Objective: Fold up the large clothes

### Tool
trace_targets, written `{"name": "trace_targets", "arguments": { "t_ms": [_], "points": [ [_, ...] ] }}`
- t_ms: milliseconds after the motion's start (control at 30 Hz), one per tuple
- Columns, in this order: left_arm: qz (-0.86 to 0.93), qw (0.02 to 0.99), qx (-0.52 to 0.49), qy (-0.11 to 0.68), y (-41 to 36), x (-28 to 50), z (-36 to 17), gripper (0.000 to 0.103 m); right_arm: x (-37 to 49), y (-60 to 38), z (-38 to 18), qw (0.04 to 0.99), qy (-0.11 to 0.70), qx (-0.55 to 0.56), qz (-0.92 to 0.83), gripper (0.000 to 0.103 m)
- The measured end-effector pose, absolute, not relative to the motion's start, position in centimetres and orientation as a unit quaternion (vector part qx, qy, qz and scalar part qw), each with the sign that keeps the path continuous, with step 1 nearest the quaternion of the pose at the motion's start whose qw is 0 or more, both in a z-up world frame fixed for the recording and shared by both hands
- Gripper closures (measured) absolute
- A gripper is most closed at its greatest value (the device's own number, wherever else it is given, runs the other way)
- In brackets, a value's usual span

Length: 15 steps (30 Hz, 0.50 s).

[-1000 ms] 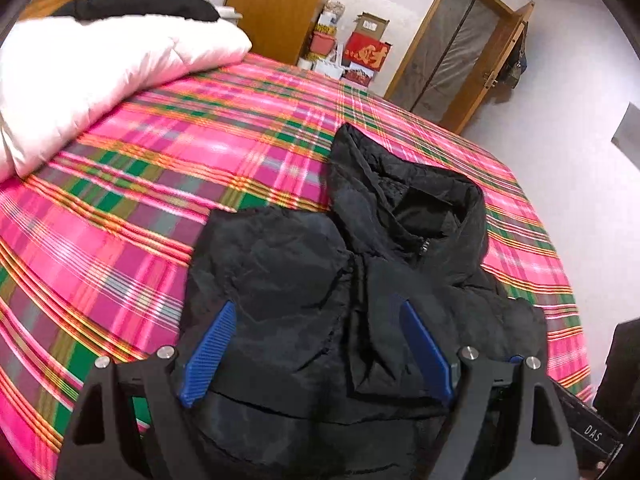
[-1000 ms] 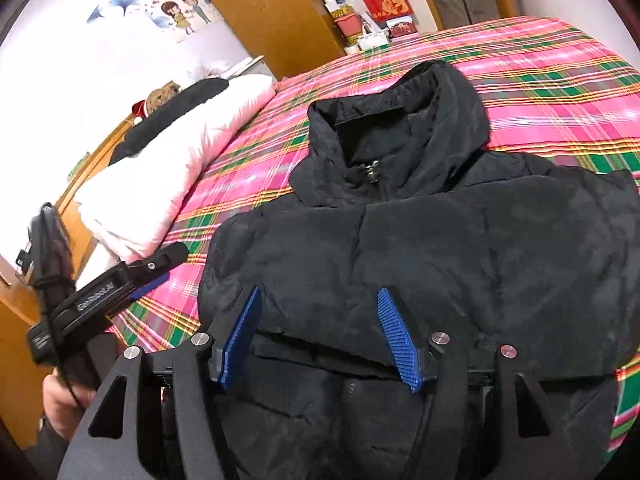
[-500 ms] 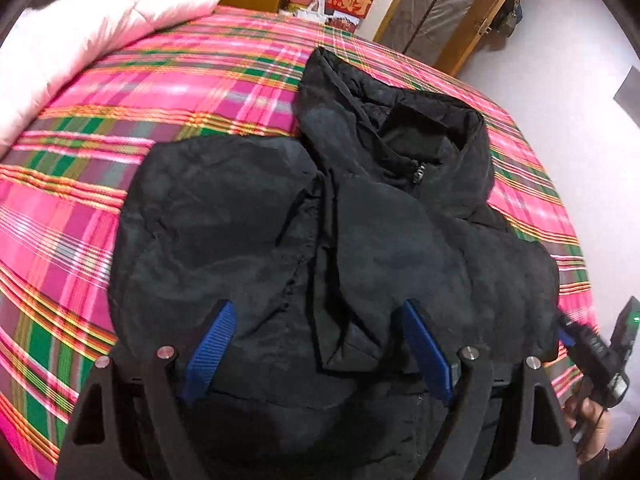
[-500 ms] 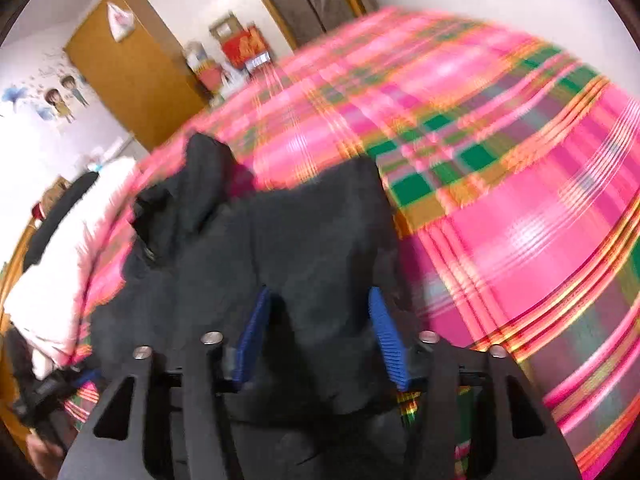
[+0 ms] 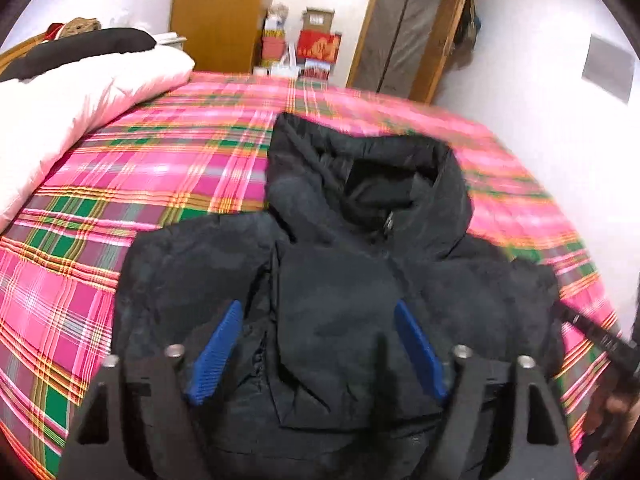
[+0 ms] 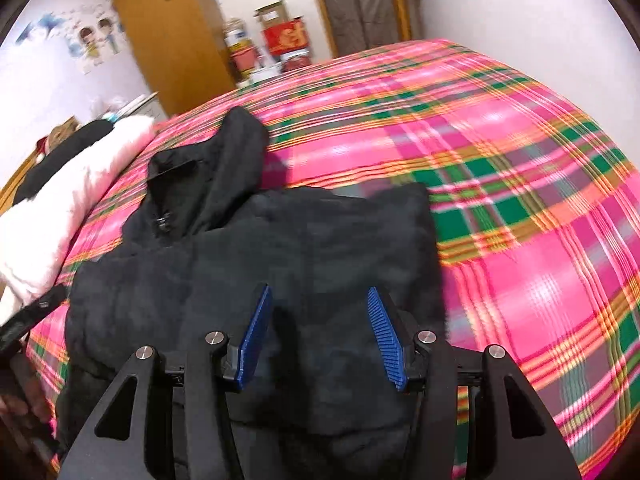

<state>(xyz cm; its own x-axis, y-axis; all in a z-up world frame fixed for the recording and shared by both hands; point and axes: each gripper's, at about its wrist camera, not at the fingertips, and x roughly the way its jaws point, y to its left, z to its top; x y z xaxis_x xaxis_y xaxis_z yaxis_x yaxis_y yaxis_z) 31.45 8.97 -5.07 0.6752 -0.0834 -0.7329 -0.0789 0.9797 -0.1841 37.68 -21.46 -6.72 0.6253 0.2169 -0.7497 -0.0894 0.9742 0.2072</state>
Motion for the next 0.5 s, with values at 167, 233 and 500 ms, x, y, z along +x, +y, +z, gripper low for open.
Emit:
{"name": "trace_targets", "arguments": {
  "t_ms": [167,233,500],
  "points": [
    [0.009,0.885,-0.096,0.456,9.1,32.5,-8.9,0.034,39.7,-17.7,-9.7,0.887,0.451,0.027,0.096,0.052],
    [0.009,0.882,-0.098,0.461,9.1,32.7,-9.6,0.034,39.9,-17.2,-10.5,0.884,0.458,0.021,0.091,0.052],
    [0.021,0.887,-0.053,0.459,8.0,32.6,-11.1,0.033,39.9,-16.1,-11.8,0.883,0.462,-0.015,0.079,0.052]
  ]
}}
